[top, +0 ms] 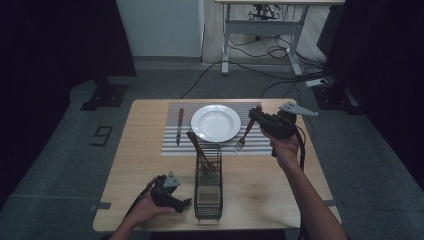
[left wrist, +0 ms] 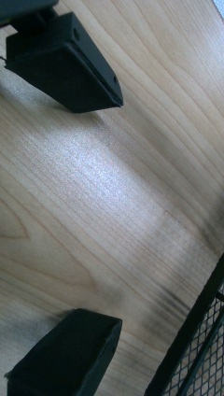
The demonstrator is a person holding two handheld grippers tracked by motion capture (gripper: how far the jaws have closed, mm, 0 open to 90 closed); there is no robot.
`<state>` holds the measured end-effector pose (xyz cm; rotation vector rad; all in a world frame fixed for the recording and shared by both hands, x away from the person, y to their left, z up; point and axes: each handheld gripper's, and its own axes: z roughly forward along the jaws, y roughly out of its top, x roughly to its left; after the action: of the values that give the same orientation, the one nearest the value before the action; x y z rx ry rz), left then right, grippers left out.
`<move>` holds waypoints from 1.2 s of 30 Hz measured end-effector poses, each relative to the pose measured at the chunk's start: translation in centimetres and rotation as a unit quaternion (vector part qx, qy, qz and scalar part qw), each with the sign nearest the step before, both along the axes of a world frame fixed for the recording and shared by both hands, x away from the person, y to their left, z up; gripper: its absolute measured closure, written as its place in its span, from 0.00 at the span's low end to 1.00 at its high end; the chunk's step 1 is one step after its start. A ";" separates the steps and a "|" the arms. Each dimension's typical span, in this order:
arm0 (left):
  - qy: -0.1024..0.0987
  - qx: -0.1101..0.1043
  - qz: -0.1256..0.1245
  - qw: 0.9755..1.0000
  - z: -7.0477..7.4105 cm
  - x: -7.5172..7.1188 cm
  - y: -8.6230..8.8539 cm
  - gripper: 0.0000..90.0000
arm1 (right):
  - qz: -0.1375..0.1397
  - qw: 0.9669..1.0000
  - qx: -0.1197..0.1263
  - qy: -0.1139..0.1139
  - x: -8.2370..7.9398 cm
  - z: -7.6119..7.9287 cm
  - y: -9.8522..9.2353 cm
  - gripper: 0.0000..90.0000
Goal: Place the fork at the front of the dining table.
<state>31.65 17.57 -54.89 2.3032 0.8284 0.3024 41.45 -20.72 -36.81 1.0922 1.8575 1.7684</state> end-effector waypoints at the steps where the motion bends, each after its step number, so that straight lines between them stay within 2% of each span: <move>1: 0.000 0.000 0.000 1.000 0.0 0.0 0.0 0.00 | -0.002 1.000 -0.002 0.002 0.1 -0.1 -0.1 0.89; 12: 0.000 0.000 -0.001 1.000 0.0 0.0 0.0 0.00 | -0.023 1.000 -0.013 0.017 1.3 -1.4 -0.9 0.89; 17: 0.000 0.000 0.000 1.000 0.0 0.0 0.0 0.00 | -0.038 0.999 -0.021 0.031 2.1 -2.4 -1.6 0.89; 36: 0.000 -0.001 0.000 1.000 0.0 0.0 0.0 0.00 | -0.087 0.994 -0.061 0.035 4.5 -3.9 -2.1 0.89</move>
<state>31.67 17.55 -54.90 2.3019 0.8274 0.3014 45.97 -22.85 -40.75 1.2414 1.8231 1.5192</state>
